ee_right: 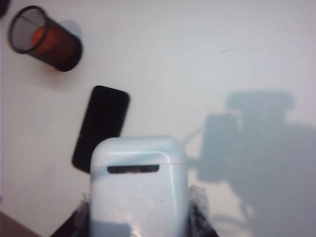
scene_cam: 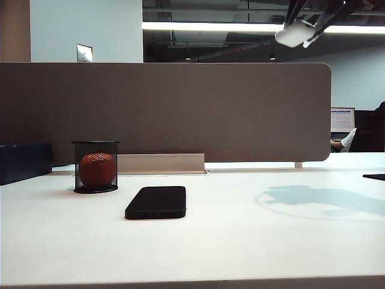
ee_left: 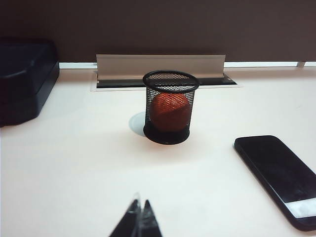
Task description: Find the wireless headphone case on the desktop and place it on the left side of the phone.
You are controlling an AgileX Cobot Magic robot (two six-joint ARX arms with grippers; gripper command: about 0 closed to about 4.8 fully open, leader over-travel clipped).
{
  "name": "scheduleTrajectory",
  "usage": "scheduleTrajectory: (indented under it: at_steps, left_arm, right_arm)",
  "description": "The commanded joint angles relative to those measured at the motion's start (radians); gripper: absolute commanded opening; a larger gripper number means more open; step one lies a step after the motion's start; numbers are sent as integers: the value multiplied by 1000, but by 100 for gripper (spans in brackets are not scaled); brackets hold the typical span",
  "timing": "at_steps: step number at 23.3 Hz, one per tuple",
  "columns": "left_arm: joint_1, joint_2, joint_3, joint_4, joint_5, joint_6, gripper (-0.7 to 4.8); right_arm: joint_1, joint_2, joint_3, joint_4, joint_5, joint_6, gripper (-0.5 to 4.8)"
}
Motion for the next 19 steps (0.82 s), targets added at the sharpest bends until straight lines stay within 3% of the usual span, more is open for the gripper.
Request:
scheduleTrajectory:
  at_steps: [1, 5, 10, 12, 19]
  left_arm:
    - [-1, 0, 3, 14, 0, 3, -5]
    - [-1, 0, 3, 14, 0, 3, -5]
    - [-2, 1, 3, 13, 0, 4, -5]
    - [-1, 1, 3, 13, 2, 3, -5]
    - [-1, 1, 3, 13, 1, 3, -5]
  right_arm:
    - [23, -45, -42, 39, -24, 12, 236]
    - [46, -74, -65, 29, -26, 12, 236]
    - [167, -119, -147, 61, -2, 45, 228]
    - [257, -123, -201, 132, 36, 76, 228]
    - [365, -121, -326, 368, 74, 174, 228]
